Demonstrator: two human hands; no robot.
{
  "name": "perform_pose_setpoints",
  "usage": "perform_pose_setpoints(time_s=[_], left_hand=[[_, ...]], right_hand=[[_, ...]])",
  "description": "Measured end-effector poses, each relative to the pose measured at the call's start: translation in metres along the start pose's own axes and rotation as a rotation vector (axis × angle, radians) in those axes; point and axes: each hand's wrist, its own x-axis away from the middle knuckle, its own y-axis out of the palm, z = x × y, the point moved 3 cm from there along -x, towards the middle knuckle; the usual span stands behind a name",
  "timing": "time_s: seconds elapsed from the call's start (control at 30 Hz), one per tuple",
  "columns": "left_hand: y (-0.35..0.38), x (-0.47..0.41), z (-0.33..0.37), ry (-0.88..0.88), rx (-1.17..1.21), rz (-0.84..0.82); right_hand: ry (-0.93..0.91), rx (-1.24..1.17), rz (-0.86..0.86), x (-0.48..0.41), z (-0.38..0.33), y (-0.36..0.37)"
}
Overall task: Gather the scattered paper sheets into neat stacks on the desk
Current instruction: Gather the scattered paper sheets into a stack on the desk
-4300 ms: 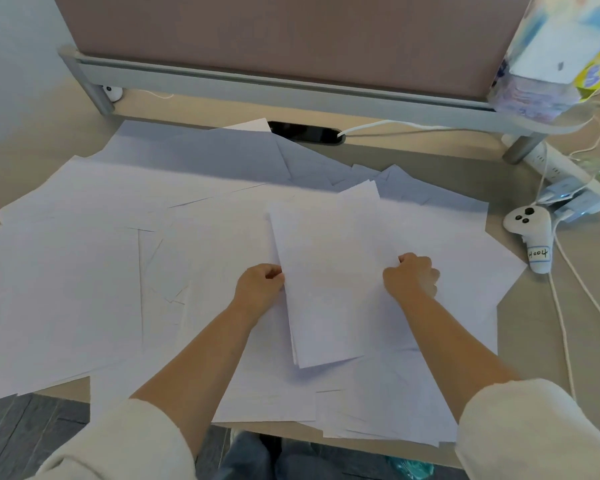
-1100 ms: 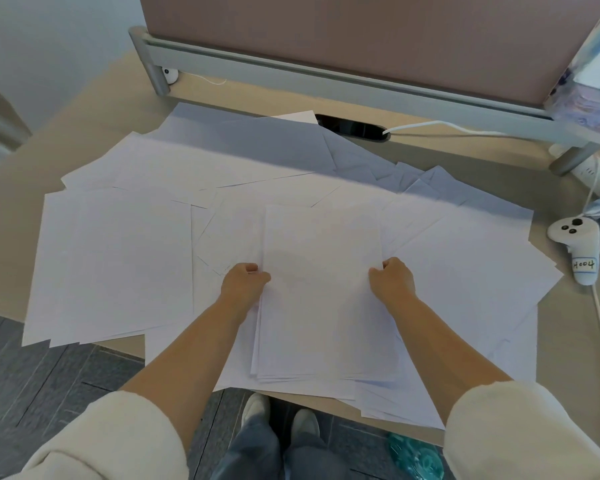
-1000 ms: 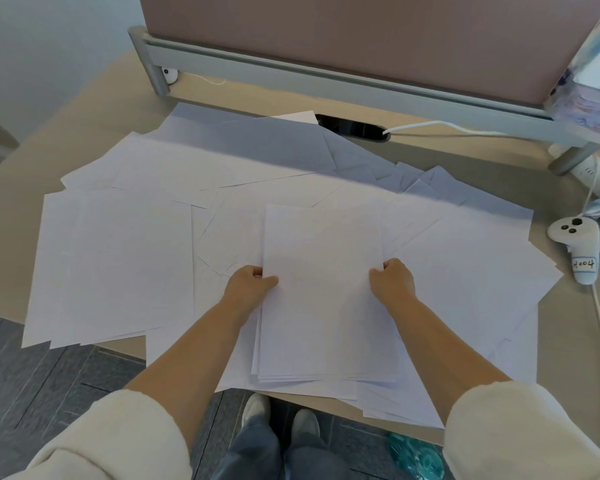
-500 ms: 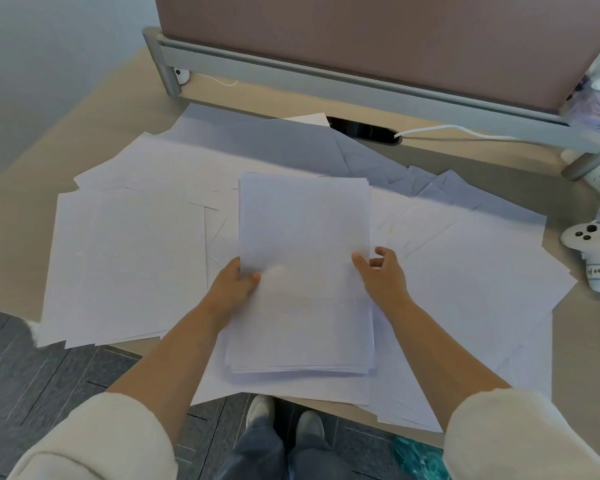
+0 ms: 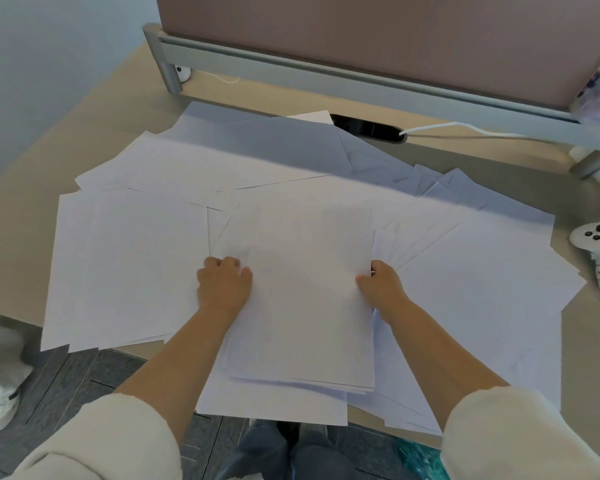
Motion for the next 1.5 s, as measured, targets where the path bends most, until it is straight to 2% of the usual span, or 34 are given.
perform_pose_setpoints(time_s=[0.17, 0.33, 0.67, 0.93, 1.13, 1.3, 1.4, 1.5], left_hand=[[-0.01, -0.005, -0.016, -0.14, 0.013, 0.003], [-0.014, -0.006, -0.026, -0.194, 0.195, -0.077], [-0.009, 0.005, -0.041, -0.103, 0.231, -0.204], [-0.015, 0.009, -0.049, -0.119, 0.469, 0.122], [-0.001, 0.003, -0.054, -0.259, 0.723, 0.079], [0.003, 0.0, -0.061, -0.345, 0.871, 0.126], [0.002, -0.001, -0.066, -0.346, 0.879, -0.029], [0.002, 0.002, -0.063, -0.237, 0.819, -0.2]], right_hand=[[0.013, 0.09, -0.041, -0.003, -0.004, 0.004], [0.022, 0.157, -0.056, -0.003, -0.008, 0.007], [0.034, 0.217, -0.028, 0.003, -0.015, 0.009], [0.019, 0.156, -0.091, 0.007, -0.015, 0.012], [-0.02, 0.093, -0.184, 0.015, -0.026, 0.029], [-0.012, 0.096, -0.174, 0.015, -0.025, 0.041], [0.008, 0.081, -0.163, 0.014, -0.022, 0.045], [0.007, 0.097, -0.176, 0.013, -0.024, 0.049]])
